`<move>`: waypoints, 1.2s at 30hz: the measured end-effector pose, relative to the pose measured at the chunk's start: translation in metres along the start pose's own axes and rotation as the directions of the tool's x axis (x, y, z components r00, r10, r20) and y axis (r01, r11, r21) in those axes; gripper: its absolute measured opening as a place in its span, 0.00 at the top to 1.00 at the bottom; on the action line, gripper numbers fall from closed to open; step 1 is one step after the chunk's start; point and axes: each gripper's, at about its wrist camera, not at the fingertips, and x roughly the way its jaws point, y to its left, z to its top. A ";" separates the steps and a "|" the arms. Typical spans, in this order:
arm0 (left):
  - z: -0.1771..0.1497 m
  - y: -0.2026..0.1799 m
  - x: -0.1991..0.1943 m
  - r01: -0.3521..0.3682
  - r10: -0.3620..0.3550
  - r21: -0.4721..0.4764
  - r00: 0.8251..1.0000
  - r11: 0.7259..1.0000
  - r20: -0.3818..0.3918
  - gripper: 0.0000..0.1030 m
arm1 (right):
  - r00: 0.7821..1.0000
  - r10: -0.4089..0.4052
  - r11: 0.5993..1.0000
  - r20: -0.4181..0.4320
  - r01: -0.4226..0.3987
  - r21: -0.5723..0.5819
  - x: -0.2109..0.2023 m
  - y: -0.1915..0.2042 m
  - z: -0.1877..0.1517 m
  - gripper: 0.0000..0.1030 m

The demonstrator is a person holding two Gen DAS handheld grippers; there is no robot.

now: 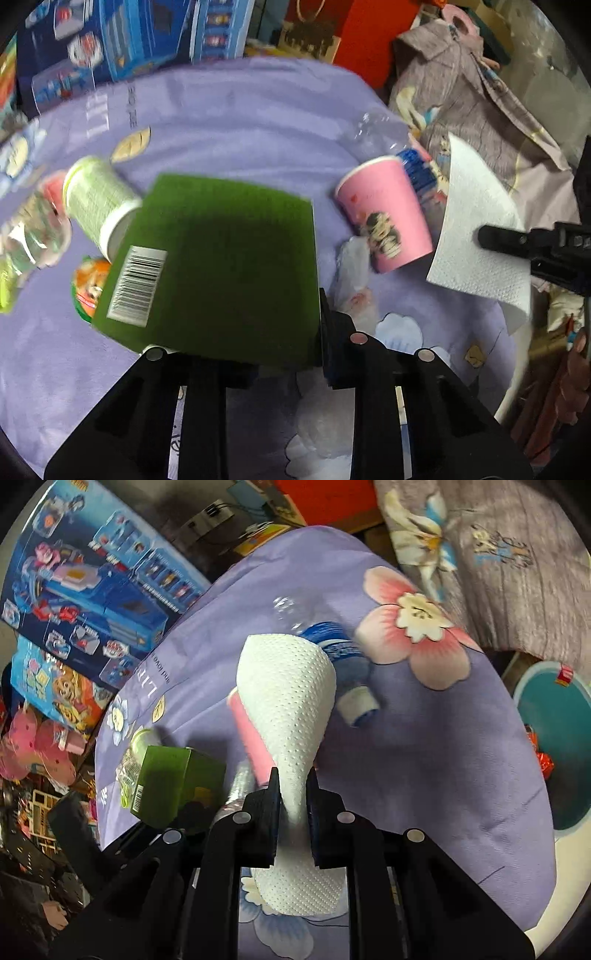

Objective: Collect trash
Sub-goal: 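Grasp the white napkin with the right gripper while the left gripper grasps the green box, then carry the napkin and green box to the teal bin and release them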

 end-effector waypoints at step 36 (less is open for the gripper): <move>0.017 -0.163 -0.032 0.325 -0.313 0.211 0.946 0.922 -0.089 0.81 | 0.982 0.051 0.960 0.179 -0.097 0.262 -0.088 -0.157 -0.024 0.87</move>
